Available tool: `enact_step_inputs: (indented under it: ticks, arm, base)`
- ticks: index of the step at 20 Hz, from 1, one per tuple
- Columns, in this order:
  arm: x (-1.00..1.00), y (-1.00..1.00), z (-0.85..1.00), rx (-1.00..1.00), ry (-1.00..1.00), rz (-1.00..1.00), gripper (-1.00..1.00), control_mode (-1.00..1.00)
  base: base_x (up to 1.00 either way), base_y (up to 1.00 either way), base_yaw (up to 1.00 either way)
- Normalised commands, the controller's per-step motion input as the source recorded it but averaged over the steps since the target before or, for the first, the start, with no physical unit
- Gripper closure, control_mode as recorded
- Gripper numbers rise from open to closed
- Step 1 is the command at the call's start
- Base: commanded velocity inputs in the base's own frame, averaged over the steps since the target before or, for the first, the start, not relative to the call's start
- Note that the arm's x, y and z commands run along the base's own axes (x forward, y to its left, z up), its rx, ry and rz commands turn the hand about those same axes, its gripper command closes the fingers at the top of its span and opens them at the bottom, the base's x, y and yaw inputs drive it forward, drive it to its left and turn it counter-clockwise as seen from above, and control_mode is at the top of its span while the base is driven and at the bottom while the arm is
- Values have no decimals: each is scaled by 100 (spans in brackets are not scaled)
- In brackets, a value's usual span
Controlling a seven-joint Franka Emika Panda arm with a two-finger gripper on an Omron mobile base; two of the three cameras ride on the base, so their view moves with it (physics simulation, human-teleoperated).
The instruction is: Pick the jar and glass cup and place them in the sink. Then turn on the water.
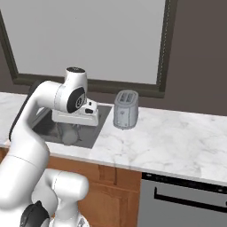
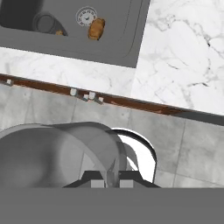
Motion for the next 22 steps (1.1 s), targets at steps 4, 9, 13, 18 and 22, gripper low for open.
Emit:
enact_step_inputs:
  ticks: [4, 9, 13, 18, 22]
  arm:
    - [0, 0, 0, 0, 0, 0, 100, 100]
    - [0, 0, 0, 0, 0, 0, 100, 100]
    - [0, 0, 0, 0, 0, 0, 100, 100]
    - [0, 0, 0, 0, 0, 0, 100, 100]
    - [0, 0, 0, 0, 0, 0, 100, 100]
  base:
    - [43, -23, 3]
    - [38, -26, 1]
    - [28, -28, 0]
    - [32, -23, 0]
    - [33, -10, -1]
